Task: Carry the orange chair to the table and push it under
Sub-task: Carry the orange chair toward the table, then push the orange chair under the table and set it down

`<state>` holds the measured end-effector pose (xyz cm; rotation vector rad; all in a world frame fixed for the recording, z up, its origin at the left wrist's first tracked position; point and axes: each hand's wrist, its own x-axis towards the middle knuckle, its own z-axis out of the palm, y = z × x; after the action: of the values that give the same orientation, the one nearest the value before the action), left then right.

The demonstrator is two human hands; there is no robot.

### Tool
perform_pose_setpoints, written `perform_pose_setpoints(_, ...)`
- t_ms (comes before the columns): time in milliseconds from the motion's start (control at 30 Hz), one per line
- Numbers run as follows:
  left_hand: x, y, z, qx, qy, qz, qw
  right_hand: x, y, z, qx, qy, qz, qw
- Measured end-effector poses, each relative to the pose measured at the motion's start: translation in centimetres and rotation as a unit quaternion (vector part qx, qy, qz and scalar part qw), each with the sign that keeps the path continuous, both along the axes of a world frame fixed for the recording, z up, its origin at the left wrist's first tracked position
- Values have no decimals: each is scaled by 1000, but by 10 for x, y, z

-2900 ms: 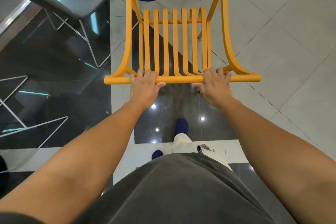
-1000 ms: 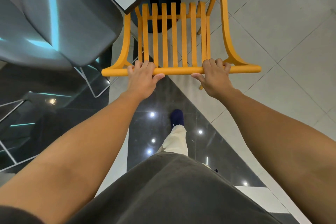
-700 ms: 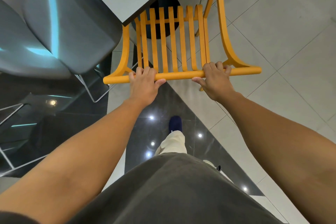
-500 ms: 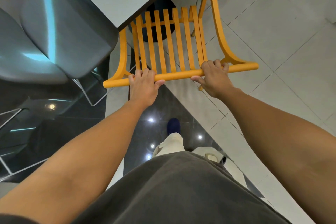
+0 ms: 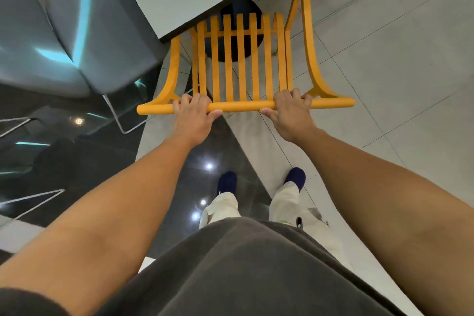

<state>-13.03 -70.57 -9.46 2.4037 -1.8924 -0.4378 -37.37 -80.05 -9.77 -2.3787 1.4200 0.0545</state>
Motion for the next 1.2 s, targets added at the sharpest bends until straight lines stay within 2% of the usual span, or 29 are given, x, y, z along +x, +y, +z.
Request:
perform_pose_setpoints(367,-36,-47,0,19,-26,53,998,-27,-73,7,27,-16,88,996)
perform_pose_setpoints(833,-44,-118,-3,10,-8,97,995,-23,-174,3,46,-38,119,991)
perform_pose_setpoints(1200,-50,-122,2,5,-15,107,994,-28,-175,-5,-12,-42,120,992)
